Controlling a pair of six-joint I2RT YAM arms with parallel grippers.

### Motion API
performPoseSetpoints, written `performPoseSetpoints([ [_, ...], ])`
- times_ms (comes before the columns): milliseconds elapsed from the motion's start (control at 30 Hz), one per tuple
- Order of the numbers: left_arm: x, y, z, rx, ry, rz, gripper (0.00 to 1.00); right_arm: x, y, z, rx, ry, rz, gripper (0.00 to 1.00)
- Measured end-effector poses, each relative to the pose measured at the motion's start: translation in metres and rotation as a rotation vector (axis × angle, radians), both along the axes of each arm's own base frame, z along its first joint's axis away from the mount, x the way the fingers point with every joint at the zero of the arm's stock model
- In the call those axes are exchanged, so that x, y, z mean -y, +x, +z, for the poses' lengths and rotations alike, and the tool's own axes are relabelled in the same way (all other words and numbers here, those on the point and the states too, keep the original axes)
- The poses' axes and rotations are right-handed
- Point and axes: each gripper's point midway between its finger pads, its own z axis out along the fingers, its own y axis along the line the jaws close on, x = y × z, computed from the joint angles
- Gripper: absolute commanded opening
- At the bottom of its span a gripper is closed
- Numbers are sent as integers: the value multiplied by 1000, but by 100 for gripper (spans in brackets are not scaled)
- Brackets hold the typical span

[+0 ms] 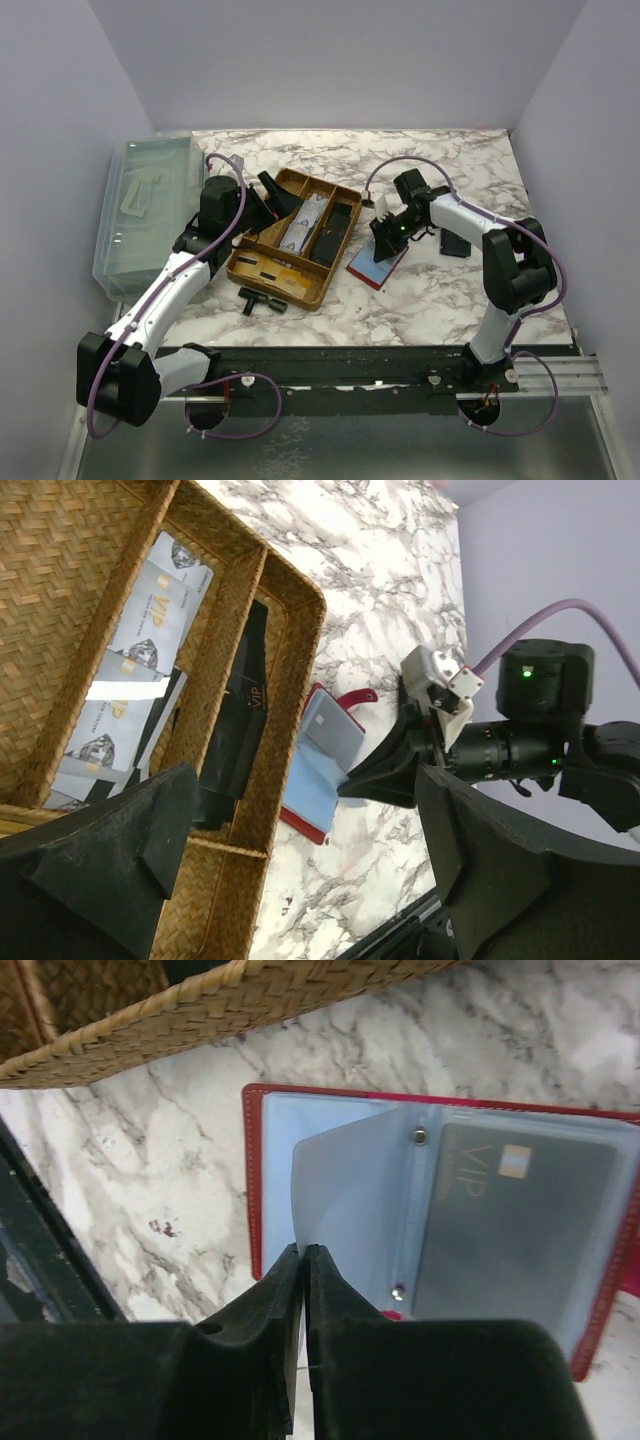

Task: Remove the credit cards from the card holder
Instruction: Remove the credit card from the card holder.

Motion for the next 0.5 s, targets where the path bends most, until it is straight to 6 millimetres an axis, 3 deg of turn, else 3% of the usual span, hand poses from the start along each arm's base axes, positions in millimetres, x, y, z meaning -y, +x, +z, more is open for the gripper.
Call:
performPoseSetpoints([
  [133,4,0,5,13,-23,-14,97,-6,-15,-2,-63,54,11,32],
  [300,15,5,9,21,-71,-54,96,-18,-39,8,-151,165,68,47],
  [500,34,6,1,-16,-127,-124,96,-22,-51,28,-223,293,94,50],
])
